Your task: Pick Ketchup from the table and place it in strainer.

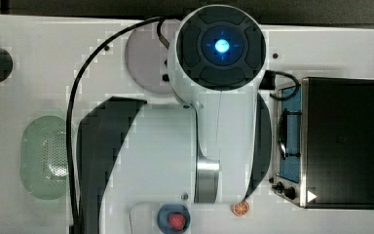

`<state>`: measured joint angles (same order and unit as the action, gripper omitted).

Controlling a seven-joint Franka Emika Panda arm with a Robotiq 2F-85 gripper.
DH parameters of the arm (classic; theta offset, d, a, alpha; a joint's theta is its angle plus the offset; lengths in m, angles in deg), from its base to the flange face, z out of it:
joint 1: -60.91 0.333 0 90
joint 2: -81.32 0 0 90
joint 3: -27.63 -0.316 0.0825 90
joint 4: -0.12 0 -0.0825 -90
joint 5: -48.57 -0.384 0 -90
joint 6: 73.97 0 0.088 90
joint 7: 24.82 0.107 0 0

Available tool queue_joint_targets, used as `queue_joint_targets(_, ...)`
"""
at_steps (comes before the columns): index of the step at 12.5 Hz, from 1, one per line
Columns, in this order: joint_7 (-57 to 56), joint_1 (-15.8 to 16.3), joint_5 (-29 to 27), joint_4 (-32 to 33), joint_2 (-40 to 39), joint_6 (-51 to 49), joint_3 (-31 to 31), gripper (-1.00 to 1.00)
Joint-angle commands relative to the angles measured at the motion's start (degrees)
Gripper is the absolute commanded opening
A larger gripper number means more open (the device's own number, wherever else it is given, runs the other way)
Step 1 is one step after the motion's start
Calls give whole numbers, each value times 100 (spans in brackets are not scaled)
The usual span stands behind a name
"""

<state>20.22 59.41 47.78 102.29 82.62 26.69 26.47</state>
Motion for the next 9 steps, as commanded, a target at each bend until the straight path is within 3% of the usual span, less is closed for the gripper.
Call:
queue_joint_targets(1, -53, -606, -101, 491, 1230, -1041, -221, 59)
queue_joint_targets(3, -71, -595, -101, 637, 1191, -969, -237, 100)
queue_joint_targets(6, -512, -587, -101, 954, 1011, -579, -347, 100)
queue_joint_targets(9, -1769, -582, -101, 1373, 753, 39, -483, 100)
